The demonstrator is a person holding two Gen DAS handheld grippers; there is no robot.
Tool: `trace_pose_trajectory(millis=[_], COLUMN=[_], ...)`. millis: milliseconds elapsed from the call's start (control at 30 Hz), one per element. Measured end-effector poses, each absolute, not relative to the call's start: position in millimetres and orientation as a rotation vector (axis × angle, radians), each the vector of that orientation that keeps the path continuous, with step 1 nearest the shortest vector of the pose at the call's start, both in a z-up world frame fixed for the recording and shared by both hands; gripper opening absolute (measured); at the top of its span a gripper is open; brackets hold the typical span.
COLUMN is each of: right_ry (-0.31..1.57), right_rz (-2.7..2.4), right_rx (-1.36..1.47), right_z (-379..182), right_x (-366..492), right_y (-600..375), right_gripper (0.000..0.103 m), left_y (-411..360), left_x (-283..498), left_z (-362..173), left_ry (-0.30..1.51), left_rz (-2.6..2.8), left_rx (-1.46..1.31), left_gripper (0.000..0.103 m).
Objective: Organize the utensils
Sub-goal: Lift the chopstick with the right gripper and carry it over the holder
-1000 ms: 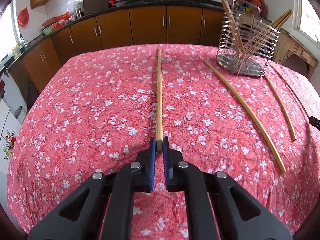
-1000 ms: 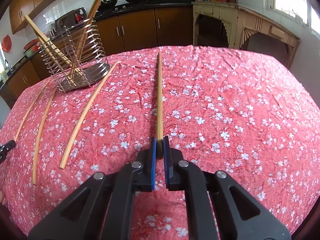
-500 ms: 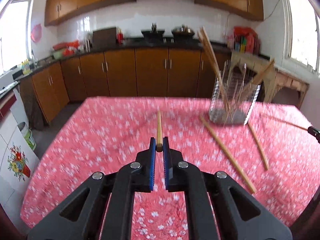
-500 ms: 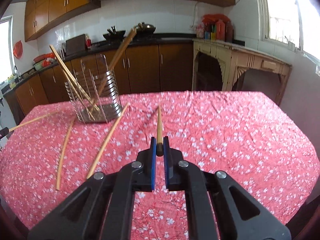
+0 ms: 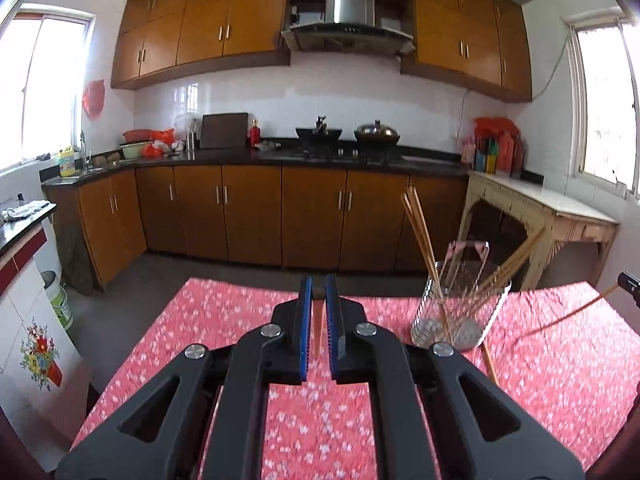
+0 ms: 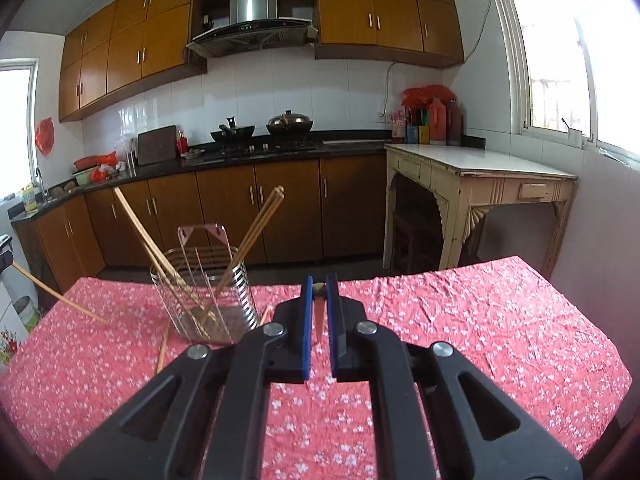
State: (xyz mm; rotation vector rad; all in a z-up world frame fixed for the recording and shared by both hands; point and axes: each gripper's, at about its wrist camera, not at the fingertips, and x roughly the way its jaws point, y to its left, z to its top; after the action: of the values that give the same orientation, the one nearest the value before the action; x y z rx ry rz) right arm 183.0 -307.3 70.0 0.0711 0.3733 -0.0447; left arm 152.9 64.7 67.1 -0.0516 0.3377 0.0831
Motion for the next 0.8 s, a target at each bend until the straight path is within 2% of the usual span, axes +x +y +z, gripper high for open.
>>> trace_pose_trajectory(millis=[800], right_ry=[0.311], right_rz=[0.034], right_rx=[0.126], right_z=[115.7], right_x=[186.7], right_y=[-313.0], right_gripper=[0.008], left_y=[52.0], left_x=[154.6], left_z=[97.2], left_ry=[0.275], left_rz=[-0.003], left_rx=[-0.056], left_gripper=[0.007])
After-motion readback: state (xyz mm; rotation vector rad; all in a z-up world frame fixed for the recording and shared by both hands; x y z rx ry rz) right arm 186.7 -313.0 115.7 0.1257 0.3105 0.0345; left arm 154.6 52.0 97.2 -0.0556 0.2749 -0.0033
